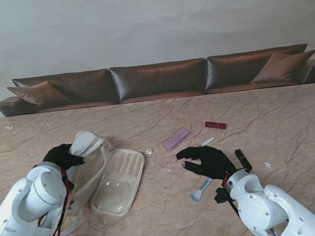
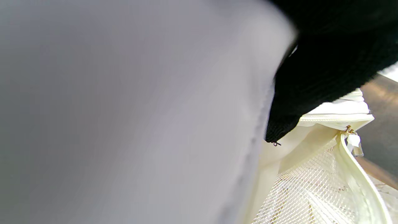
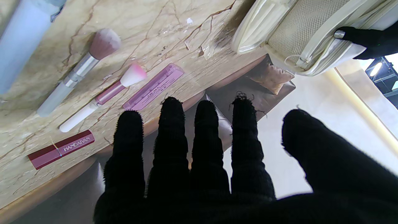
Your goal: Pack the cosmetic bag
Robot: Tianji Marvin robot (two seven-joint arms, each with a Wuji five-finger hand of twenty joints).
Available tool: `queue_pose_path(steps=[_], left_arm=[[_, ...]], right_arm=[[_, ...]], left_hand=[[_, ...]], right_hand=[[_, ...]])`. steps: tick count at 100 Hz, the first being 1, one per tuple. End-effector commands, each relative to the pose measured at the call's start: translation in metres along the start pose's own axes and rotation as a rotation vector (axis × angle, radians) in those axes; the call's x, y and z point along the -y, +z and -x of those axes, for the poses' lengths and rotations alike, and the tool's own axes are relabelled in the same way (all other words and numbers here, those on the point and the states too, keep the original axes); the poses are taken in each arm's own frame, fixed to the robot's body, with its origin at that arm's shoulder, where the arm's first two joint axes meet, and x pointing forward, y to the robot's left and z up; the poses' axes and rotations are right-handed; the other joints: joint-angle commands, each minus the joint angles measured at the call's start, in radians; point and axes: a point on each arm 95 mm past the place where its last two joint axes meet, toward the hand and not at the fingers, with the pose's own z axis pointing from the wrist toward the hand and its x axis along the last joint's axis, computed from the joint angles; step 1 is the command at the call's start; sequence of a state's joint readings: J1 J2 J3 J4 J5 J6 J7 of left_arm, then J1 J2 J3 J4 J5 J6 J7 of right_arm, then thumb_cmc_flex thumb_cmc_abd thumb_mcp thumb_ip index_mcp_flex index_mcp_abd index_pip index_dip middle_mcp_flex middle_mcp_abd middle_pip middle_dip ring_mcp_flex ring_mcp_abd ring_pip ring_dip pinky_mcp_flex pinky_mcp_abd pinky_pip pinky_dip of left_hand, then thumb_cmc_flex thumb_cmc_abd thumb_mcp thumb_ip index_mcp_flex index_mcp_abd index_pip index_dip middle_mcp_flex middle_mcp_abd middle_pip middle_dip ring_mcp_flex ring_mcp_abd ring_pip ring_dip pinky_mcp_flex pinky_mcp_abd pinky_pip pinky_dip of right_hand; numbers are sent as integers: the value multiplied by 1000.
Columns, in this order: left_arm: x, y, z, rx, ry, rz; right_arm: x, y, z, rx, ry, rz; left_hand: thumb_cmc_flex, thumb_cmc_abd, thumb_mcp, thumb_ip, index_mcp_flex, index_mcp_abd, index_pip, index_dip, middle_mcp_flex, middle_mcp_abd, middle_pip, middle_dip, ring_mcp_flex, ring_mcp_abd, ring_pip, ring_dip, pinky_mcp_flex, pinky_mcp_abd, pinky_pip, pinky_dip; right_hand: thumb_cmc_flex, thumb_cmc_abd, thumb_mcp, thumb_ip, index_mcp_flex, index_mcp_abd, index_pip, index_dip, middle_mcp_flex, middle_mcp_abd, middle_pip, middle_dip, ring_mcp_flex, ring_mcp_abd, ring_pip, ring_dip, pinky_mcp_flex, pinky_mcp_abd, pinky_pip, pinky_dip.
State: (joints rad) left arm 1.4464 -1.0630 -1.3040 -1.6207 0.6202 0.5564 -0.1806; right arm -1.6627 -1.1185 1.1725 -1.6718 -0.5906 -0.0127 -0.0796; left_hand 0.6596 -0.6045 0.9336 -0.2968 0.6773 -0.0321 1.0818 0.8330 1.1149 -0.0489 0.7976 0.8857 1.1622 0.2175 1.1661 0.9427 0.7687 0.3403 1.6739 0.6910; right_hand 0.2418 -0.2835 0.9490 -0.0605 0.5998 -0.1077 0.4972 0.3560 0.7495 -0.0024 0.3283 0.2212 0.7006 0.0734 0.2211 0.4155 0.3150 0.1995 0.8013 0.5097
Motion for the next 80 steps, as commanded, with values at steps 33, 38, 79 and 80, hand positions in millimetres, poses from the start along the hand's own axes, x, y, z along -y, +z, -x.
queue_pose_path(steps=[33,38,79,80], left_arm=[[-22,-8,-50,10,-60,26],[-25,-9,-53,9,-54,29],[-49,-21,-75,10,-94,56],[-49,-21,-76,9,-91,57]], right_arm=[[-24,11,7,-17,-73,-15],[-29,14,9,-20,-87,-22],[-61,48,16,-46,-234,-92],[-62,48,16,-47,-238,-94]], left_hand=[[60,29,178,47,74,-147,135,24,133,-140,105,5,106,-42,72,-71,155,-24,136,-132],[58,30,176,49,73,-148,132,21,134,-143,99,4,106,-63,81,-98,164,-33,141,-155],[72,42,151,51,67,-145,123,11,128,-135,94,4,105,-56,96,-125,177,-33,144,-186],[70,43,151,52,66,-150,122,11,127,-137,93,4,105,-60,94,-126,176,-36,144,-186]], right_hand=[[-29,22,-10,8,1,-6,13,25,-9,2,24,8,13,-14,16,7,28,-40,5,9],[-30,22,-7,8,-1,-4,12,24,-8,4,26,8,17,-13,18,8,46,-62,6,3],[-34,18,3,7,-15,4,13,23,-15,4,34,12,13,-18,22,5,48,-79,4,-27],[-34,19,2,7,-17,5,12,22,-17,4,33,12,12,-17,22,5,45,-79,3,-28]])
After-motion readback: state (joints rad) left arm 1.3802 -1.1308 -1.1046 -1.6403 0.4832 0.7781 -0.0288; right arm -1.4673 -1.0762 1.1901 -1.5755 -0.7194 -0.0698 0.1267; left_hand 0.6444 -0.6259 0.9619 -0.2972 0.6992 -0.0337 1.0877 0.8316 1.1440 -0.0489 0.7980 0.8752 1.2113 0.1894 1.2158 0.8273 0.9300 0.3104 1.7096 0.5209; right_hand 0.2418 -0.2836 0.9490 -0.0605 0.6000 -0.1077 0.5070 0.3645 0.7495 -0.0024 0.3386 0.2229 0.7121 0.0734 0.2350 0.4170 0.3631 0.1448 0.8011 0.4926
